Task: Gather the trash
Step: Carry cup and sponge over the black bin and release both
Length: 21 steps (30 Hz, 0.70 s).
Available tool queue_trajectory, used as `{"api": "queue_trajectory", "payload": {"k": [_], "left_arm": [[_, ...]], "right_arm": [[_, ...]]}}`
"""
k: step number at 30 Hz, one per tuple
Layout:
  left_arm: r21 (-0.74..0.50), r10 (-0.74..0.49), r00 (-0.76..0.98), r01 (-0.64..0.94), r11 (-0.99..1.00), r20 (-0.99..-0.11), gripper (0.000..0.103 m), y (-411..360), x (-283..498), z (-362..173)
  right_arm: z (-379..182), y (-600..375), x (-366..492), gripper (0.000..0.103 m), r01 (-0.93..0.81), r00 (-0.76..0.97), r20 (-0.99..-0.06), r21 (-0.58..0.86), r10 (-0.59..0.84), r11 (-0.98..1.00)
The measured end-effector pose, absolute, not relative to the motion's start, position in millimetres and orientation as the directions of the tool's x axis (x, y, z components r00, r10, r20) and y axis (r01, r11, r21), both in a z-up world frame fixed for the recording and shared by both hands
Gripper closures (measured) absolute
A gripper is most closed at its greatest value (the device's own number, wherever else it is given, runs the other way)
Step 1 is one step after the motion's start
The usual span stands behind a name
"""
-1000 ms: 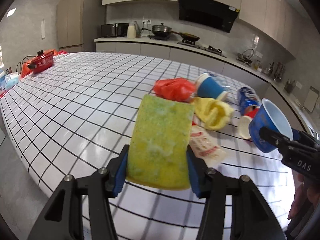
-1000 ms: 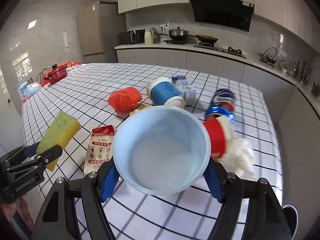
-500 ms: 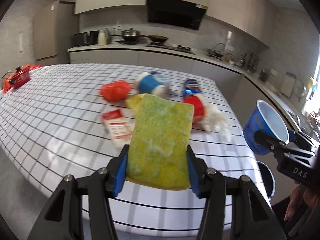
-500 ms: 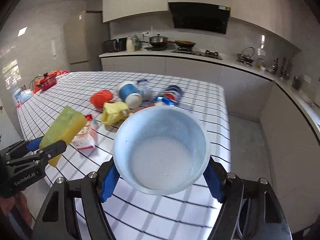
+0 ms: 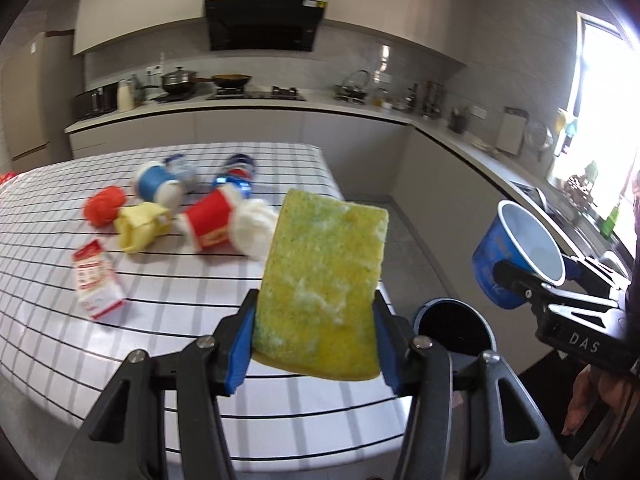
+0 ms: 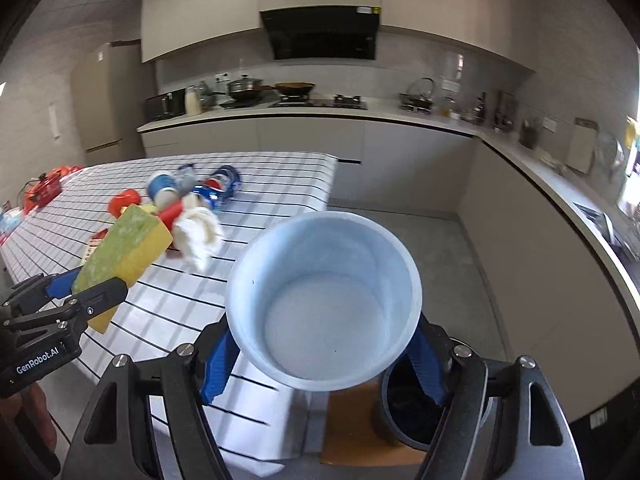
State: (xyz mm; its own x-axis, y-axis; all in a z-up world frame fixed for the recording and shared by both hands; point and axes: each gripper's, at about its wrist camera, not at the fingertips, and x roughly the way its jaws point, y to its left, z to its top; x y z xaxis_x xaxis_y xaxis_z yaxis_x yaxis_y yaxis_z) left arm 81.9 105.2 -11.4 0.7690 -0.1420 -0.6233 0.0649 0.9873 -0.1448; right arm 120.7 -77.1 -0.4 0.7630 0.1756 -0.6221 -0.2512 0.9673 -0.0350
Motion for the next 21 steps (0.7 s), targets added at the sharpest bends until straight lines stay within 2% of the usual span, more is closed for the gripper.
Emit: {"api": "queue_trajectory", "payload": {"k": [21], "left_arm": [[-0.142,-0.247,0.695,0.206,0.968,-0.675,0.049,-52,105,-41]], "right_arm": [[-31,-256,113,0.027,-0.115,0.737,-0.673,-0.026,0.068,0.993]]}}
